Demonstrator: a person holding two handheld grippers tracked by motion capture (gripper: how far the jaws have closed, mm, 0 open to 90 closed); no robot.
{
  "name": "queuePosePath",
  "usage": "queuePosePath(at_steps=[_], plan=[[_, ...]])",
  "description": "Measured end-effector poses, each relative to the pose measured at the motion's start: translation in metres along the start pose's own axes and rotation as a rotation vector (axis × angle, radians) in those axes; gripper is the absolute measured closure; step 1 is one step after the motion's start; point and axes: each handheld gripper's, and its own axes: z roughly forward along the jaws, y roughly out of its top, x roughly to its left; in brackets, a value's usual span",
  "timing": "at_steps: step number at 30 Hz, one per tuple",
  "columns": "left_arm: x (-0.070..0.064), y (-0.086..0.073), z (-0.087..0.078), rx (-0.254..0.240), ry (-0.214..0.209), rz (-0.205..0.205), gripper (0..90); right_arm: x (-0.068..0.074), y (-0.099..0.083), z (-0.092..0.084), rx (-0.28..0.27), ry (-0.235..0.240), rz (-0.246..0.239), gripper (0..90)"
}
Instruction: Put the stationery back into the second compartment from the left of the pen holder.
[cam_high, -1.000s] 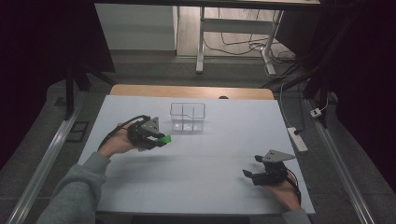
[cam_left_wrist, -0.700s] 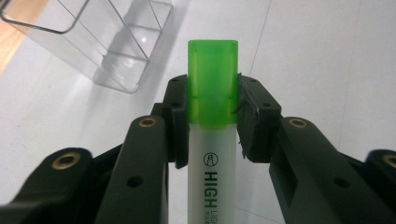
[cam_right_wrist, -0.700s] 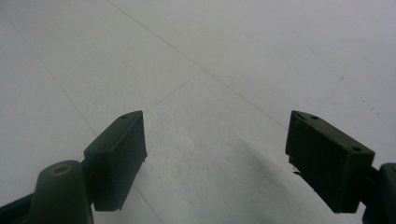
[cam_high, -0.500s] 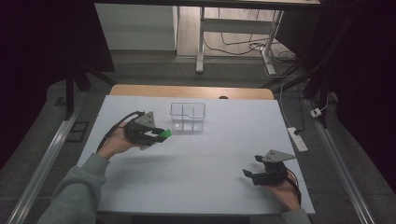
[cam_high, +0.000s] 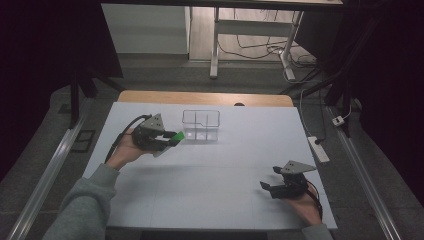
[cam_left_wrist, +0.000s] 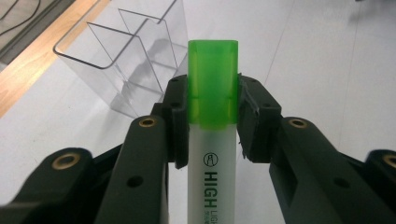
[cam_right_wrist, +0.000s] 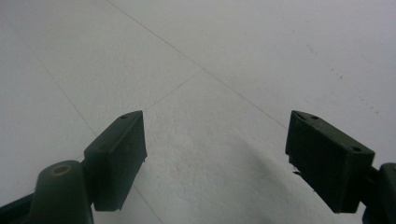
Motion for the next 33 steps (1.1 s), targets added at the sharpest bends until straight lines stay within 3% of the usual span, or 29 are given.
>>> queuePosePath(at_steps=[10,33], plan=[[0.003,0.005,-0.003,-0.040,0.029,-0.022,66.9,0.000,0.000,0.000,0.001,-0.002,-0.001,20.1],[0.008,0.031,0.002,-0.081,0.040,-0.022,66.9,0.000,-0.001,0.001,0.005,-0.002,0.004,20.1]])
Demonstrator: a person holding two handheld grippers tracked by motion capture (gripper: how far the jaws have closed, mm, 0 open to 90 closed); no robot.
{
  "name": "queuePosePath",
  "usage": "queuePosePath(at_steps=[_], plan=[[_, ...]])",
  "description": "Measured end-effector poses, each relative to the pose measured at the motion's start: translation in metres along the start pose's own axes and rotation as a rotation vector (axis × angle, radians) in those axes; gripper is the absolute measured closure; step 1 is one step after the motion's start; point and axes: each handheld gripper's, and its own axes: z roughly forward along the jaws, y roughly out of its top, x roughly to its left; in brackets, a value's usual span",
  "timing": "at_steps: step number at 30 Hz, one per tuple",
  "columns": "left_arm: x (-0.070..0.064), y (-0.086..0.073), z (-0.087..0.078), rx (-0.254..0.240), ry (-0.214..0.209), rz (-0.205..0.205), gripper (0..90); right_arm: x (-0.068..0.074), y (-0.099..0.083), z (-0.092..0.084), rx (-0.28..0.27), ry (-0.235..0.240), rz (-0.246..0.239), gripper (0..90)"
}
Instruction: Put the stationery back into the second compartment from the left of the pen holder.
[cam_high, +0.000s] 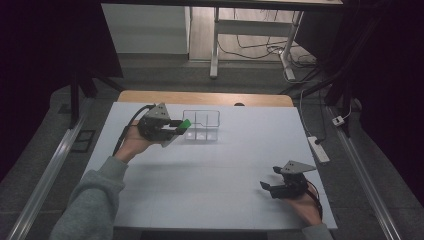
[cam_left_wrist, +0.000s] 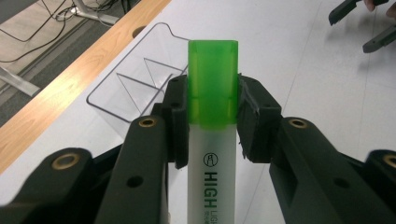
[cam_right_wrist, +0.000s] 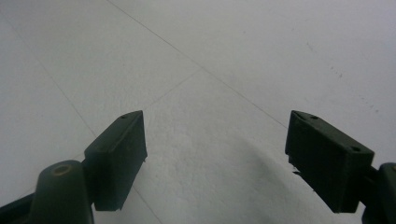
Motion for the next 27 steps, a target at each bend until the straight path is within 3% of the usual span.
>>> queuePosePath(at_steps=[7,14,27], plan=[[0.006,0.007,0.004,-0.003,0.010,-0.014,66.9,0.000,0.000,-0.001,-0.003,-0.003,0.004,20.1],[0.009,0.012,0.004,-0.038,0.013,-0.051,66.9,0.000,0.000,0.000,-0.001,-0.003,-0.002,20.1],[0.019,0.024,0.013,-0.049,0.033,-0.072,66.9,0.000,-0.001,0.000,0.000,-0.002,-0.005,20.0]])
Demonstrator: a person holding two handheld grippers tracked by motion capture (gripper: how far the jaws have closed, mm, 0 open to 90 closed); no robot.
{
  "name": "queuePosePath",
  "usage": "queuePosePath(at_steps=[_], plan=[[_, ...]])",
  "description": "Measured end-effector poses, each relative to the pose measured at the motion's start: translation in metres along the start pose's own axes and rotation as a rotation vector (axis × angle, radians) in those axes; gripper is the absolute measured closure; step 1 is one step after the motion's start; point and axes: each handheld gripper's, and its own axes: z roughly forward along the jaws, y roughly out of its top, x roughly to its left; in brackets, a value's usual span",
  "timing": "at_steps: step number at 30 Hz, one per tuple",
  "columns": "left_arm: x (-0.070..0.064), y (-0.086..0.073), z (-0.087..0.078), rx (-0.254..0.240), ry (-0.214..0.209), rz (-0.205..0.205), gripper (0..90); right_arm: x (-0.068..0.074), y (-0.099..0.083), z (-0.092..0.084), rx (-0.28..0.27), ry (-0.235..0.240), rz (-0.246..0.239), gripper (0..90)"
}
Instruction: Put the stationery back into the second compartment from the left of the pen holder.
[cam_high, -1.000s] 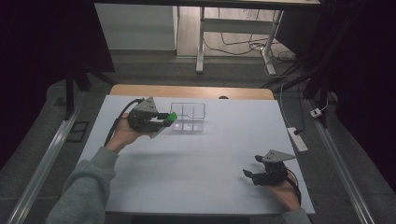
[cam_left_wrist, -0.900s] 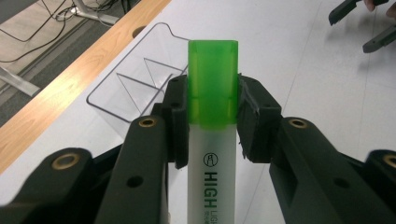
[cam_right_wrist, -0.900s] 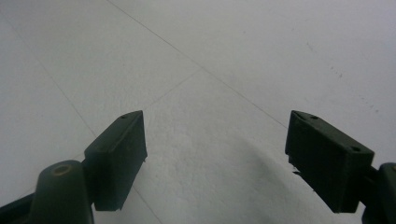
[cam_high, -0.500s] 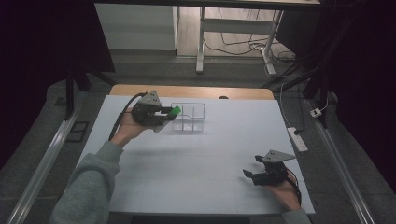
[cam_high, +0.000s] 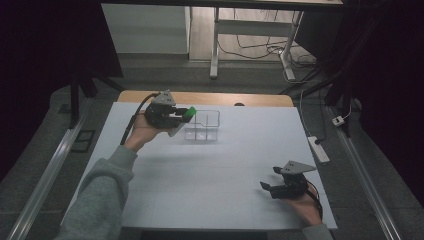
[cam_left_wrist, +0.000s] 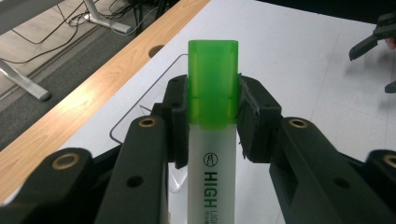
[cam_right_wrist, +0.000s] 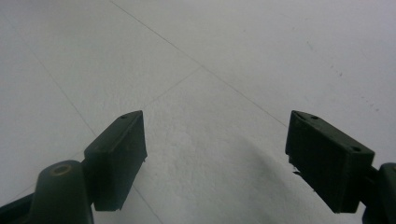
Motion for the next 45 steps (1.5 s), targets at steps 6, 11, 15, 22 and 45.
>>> queuePosePath(at_steps=[6,11,15,22,45], plan=[[0.001,0.009,0.005,-0.010,0.003,-0.003,66.8,0.000,0.000,0.000,0.000,-0.002,0.000,20.0],[0.001,0.016,0.009,-0.021,0.006,0.001,66.9,0.000,0.000,0.000,-0.001,-0.003,0.002,20.0],[0.003,0.023,0.014,-0.024,0.010,-0.002,66.9,0.000,-0.001,0.000,0.000,-0.003,0.002,20.0],[0.006,0.034,0.021,-0.042,0.015,-0.010,66.8,-0.001,-0.001,0.000,0.001,-0.004,0.005,20.1],[0.016,0.057,0.054,-0.082,0.028,-0.044,66.8,-0.002,-0.002,-0.002,-0.011,-0.007,0.011,20.2]])
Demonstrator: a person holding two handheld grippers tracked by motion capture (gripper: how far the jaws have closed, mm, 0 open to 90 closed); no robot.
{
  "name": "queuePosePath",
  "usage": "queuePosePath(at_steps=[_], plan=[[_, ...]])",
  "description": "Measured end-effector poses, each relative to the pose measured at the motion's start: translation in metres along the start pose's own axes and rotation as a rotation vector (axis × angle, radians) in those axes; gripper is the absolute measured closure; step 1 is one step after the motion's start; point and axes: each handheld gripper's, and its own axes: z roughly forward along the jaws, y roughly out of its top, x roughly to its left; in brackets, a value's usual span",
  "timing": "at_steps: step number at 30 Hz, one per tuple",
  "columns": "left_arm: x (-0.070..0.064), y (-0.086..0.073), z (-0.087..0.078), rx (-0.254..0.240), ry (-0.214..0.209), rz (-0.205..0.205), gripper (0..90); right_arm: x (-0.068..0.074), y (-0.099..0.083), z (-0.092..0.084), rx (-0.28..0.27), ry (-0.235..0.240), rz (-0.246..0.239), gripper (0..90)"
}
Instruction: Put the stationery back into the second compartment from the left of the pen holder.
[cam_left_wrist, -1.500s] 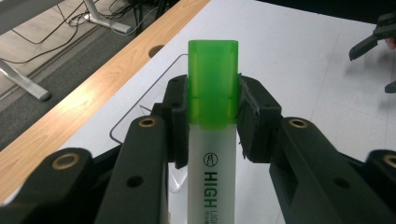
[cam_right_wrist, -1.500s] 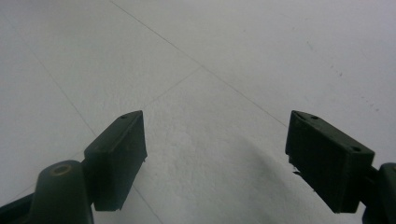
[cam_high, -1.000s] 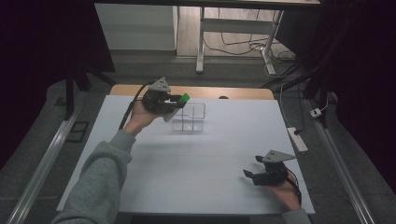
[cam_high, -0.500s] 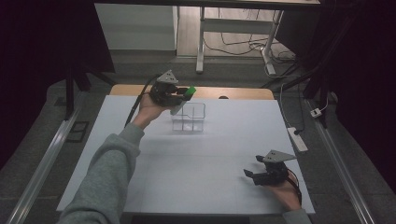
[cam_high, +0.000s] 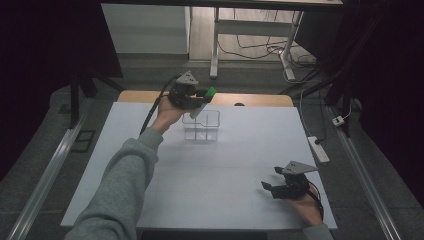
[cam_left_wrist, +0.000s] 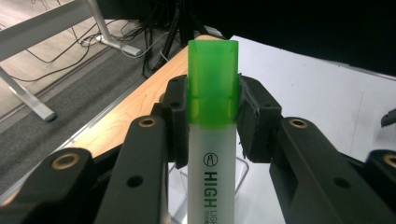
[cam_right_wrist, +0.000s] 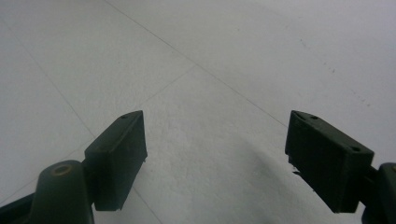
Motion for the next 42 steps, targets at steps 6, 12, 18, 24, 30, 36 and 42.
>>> queuePosePath(at_steps=[6,12,18,24,30,36,42], plan=[[0.003,-0.002,0.014,-0.021,-0.003,-0.015,66.8,0.000,-0.001,0.000,0.006,-0.006,0.006,20.3],[0.007,-0.008,0.028,-0.014,0.002,-0.023,66.8,-0.001,-0.002,0.000,0.006,-0.002,0.009,20.3],[0.010,-0.013,0.038,-0.022,-0.013,-0.041,66.7,-0.001,-0.002,0.000,0.010,-0.002,0.008,20.3],[0.010,-0.017,0.042,-0.014,-0.021,-0.038,66.6,-0.002,-0.003,0.000,0.013,-0.004,0.009,20.4],[0.009,-0.021,0.042,-0.006,-0.017,-0.037,66.3,-0.002,-0.003,0.000,0.013,-0.004,0.002,20.5],[0.013,-0.029,0.042,0.018,-0.008,-0.060,61.0,-0.001,-0.003,0.000,0.012,-0.005,0.001,20.6],[0.012,-0.029,0.036,0.039,0.029,-0.070,41.3,-0.001,-0.003,0.001,0.014,0.000,0.003,20.6]])
